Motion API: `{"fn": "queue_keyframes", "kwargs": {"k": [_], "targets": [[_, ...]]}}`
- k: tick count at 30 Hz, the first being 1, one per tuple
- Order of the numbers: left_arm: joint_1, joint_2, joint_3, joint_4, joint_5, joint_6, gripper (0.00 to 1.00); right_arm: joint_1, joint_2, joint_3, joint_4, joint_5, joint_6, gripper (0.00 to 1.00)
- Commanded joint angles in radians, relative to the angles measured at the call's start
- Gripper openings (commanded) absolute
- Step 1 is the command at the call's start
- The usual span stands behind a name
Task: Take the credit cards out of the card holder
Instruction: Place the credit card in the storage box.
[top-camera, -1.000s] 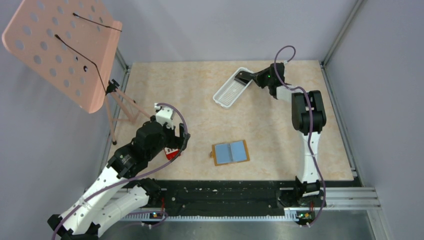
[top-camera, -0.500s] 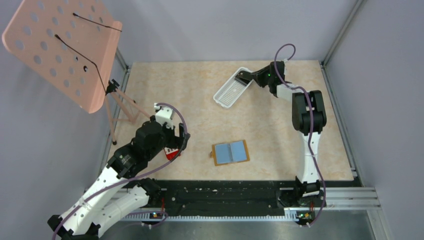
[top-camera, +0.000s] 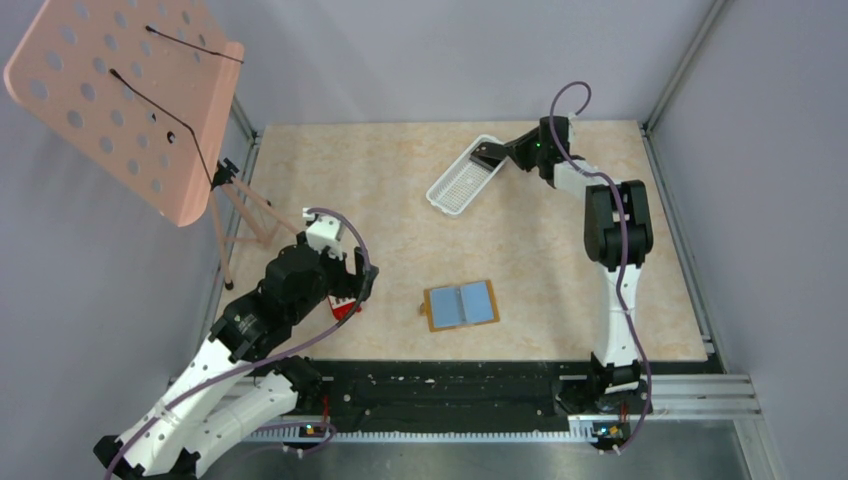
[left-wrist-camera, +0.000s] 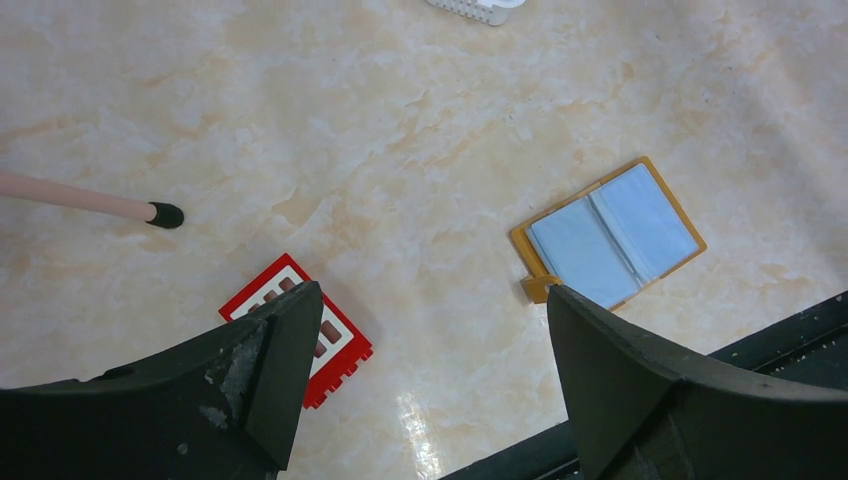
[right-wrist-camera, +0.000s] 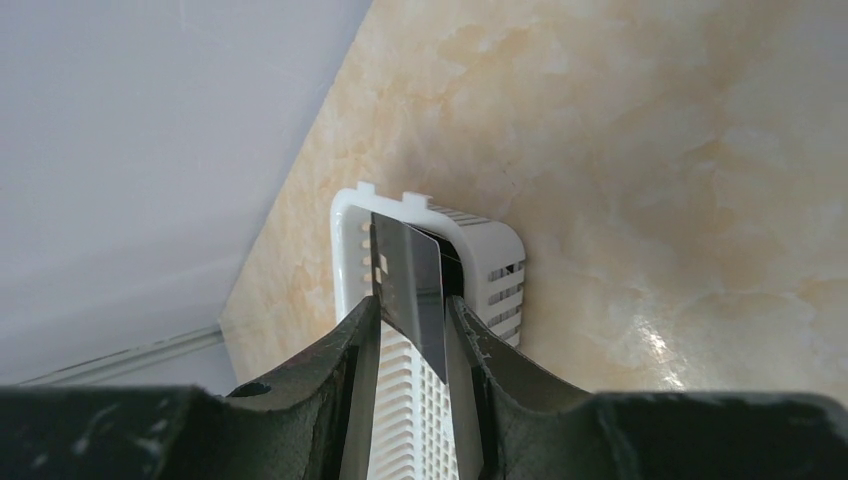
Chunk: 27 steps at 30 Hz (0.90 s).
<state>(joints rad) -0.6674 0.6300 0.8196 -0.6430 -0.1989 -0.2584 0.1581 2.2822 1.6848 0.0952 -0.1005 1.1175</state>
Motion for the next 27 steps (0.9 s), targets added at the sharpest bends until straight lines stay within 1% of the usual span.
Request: {"fn": "queue_keyframes", "kwargs": {"k": [1,4,16,19,23,27], "targets": [[0.006,-0.010,-0.005,0.046,-0.006,0.011,0.88,0.018,-0.052,0.050,-0.055,0.046,-0.009,0.30],[0.008,-0.008,-0.007,0.044,-0.004,0.011,0.88,0.021,-0.041,0.079,-0.091,0.051,-0.013,0.30],[0.007,-0.010,-0.009,0.045,-0.019,0.011,0.88,0.020,-0.088,0.061,-0.136,0.048,-0.019,0.30],[0.008,-0.009,-0.013,0.046,-0.021,0.011,0.88,0.020,-0.115,0.044,-0.136,0.030,-0.051,0.30],[0.007,0.001,-0.014,0.047,-0.022,0.011,0.87,0.020,-0.191,-0.011,-0.114,-0.041,-0.146,0.30],[0.007,0.015,-0.013,0.045,-0.024,0.010,0.87,0.024,-0.303,-0.132,-0.062,-0.194,-0.227,0.28]]}}
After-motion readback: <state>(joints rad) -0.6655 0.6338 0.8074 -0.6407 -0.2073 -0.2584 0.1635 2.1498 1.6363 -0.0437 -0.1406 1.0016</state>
